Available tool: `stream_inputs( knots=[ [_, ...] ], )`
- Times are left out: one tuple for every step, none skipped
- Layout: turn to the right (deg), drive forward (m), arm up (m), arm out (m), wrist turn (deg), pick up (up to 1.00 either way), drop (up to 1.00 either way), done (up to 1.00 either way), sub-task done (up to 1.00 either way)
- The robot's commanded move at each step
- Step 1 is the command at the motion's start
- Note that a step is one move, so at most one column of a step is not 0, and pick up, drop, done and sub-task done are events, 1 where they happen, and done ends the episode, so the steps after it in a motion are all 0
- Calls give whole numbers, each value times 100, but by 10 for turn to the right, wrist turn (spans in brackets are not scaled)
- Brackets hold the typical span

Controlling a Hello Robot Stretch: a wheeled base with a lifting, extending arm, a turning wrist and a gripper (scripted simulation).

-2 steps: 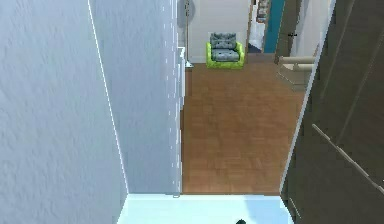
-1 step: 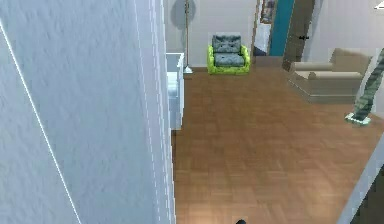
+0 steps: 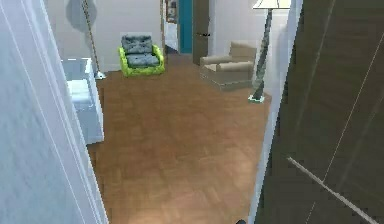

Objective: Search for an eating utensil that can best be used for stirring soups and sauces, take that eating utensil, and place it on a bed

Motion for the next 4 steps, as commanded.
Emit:
stream_inputs(
  knots=[
    [0, 100, 0, 0, 0, 0, 0, 0, 0],
    [-30, 0, 0, 0, 0, 0, 0, 0, 0],
    [-30, 0, 0, 0, 0, 0, 0, 0, 0],
    [0, 10, 0, 0, 0, 0, 0, 0, 0]
  ],
)
